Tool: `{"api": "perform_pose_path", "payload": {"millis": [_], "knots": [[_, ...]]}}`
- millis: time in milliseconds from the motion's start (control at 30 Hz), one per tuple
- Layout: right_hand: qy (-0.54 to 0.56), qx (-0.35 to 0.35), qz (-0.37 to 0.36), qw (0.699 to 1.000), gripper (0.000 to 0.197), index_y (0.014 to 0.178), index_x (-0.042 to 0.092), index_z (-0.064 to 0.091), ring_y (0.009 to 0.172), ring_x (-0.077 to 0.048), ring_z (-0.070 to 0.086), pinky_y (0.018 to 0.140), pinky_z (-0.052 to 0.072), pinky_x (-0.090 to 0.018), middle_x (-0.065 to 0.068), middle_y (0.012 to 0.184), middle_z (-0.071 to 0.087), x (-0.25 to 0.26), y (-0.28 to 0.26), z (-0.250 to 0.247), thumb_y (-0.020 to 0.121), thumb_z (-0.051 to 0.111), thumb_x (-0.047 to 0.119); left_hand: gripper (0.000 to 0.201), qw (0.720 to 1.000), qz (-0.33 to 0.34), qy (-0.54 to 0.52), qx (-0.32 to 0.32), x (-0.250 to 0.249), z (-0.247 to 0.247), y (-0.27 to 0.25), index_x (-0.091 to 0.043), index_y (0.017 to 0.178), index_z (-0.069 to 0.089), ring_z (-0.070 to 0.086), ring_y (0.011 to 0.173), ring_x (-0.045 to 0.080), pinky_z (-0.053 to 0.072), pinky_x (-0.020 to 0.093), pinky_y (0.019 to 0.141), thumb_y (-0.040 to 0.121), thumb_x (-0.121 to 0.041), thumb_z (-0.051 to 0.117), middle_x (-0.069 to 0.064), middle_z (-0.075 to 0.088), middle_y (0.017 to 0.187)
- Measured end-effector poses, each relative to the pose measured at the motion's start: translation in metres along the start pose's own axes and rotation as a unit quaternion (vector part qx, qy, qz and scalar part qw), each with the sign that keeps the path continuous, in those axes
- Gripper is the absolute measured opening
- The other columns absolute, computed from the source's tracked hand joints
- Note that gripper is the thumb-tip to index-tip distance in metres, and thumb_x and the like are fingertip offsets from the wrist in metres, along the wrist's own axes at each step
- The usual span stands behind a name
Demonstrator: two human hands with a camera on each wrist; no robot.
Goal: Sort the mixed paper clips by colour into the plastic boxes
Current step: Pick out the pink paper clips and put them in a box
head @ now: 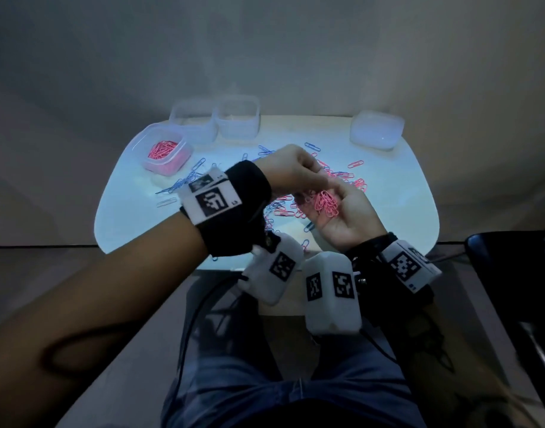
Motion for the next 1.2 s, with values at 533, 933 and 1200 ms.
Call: {"api": "perform_pose_path", "payload": {"millis": [533,933,1200], "knots": [[0.079,-0.045,-0.041,0.995,0.05,0.057,0.006,0.056,0.042,-0.012,0.063,0.044,0.054,-0.02,-0.002,0.047,0.059,0.04,-0.01,-0.032,0.096,0.029,0.019,0.019,0.973,-0.017,0.223,-0.06,0.032,-0.026,0.011,-0.008,0.087,0.071,0.049,0.059,0.004,0.038,0.017,0.058,0.073,-0.02,0.078,-0.007,0.056,0.062],[0.098,-0.066,-0.071,0.99,0.037,0.07,0.006,0.051,0.041,-0.011,0.062,0.045,0.053,-0.019,-0.002,0.047,0.059,0.055,-0.018,-0.044,0.097,0.028,0.016,0.057,0.892,0.004,0.447,-0.063,0.026,0.014,0.028,-0.013,0.082,0.062,0.054,0.077,0.02,0.038,0.027,0.062,0.069,-0.068,0.062,0.001,0.061,0.08],[0.086,-0.068,-0.065,0.992,0.038,0.069,0.006,0.05,0.041,-0.012,0.062,0.046,0.053,-0.019,-0.005,0.046,0.06,0.054,-0.018,-0.044,0.098,0.027,0.017,0.036,0.893,-0.03,0.443,-0.069,0.016,0.02,0.037,-0.012,0.089,0.061,0.06,0.089,0.023,0.04,0.03,0.064,0.078,-0.046,0.069,0.004,0.058,0.086]]}}
Point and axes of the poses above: each hand's wrist, its own y-axis towards the middle knuckle, its own z-axis out of the palm, x = y × z, the point moved 9 cm from there along y, towards the middle knuckle
